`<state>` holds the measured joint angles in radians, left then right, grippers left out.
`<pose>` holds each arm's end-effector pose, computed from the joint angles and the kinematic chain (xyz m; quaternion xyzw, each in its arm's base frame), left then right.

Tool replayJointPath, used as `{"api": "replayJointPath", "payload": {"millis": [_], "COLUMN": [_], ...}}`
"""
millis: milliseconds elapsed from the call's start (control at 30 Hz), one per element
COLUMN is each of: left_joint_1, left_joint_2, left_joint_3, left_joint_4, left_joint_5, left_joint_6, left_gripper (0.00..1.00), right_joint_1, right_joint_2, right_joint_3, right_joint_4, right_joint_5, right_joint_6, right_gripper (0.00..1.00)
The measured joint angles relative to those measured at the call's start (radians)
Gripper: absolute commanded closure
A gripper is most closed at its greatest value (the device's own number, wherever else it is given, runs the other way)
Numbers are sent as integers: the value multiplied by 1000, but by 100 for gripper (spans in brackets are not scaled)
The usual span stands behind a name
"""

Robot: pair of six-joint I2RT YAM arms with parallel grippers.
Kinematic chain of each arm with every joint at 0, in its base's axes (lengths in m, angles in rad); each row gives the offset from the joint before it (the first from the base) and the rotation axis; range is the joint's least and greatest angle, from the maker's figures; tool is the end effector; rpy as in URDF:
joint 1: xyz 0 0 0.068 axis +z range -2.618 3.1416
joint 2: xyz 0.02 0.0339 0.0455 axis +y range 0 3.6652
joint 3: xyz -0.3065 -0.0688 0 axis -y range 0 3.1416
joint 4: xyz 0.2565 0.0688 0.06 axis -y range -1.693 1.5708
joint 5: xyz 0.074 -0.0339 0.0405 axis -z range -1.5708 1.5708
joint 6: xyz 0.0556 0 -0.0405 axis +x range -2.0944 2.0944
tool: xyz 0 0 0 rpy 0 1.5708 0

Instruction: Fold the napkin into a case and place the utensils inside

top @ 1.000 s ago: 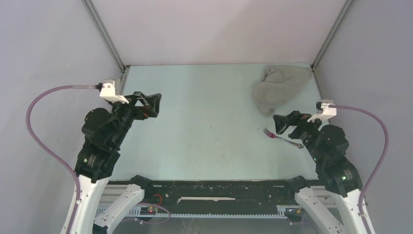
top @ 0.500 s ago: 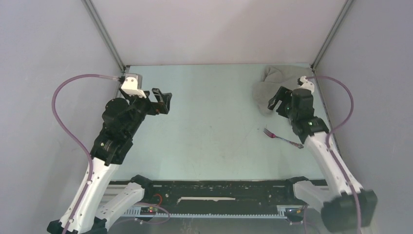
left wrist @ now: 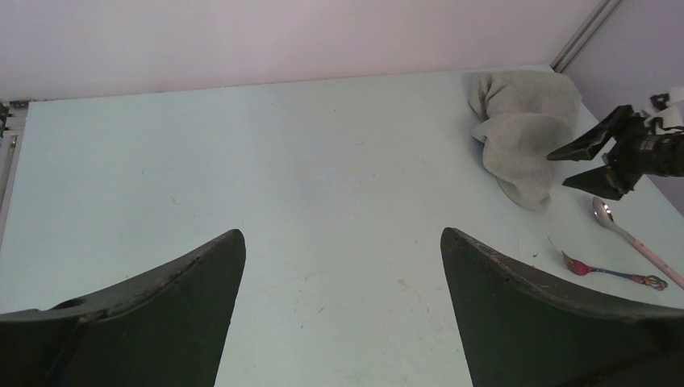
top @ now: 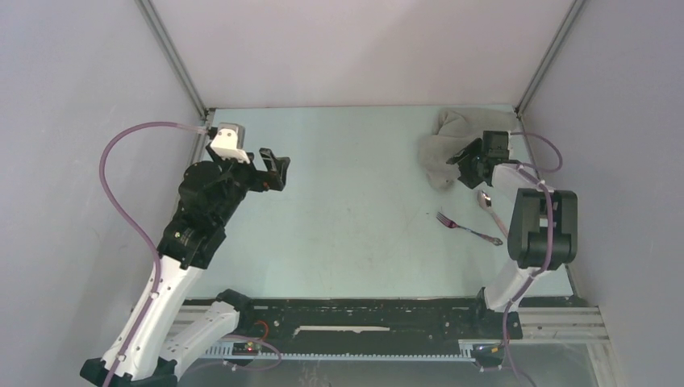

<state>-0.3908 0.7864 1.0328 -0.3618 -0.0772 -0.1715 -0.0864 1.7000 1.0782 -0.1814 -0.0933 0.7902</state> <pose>0.1553 -0.0593 0.4363 0.0561 0.7445 -0.1567 0.6466 0.3917 -0.0287 0.2237 0.3773 0.8461 0.1695 0.3362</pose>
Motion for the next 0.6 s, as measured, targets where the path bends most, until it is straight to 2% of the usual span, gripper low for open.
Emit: {"api": "replayJointPath", "payload": {"millis": [133,200,333,433,600], "left_joint_1": [0,0,0,0,0], "left_joint_2": [6,12,24,32,38], "left_joint_3": [-1,-1,-1,-1,-6], "left_joint_4": [8,10,11,13,17], "left_joint_5": [8,12,21,29,29], "left_joint_6": [0,0,-2,-2,-2], "left_gripper": [0,0,0,0,0], "right_joint_1": [6,11,15,22,91], "right_joint_2": [86,104,119,154,173], "right_joint_3": [26,30,34,70,99], "right_joint_4": [24,23,23,17,5], "right_joint_5": [-20,-12,-2,-6,-20], "right_joint_6": [46,50,53,47,46], "right_gripper": [32,38,65,98,100]}}
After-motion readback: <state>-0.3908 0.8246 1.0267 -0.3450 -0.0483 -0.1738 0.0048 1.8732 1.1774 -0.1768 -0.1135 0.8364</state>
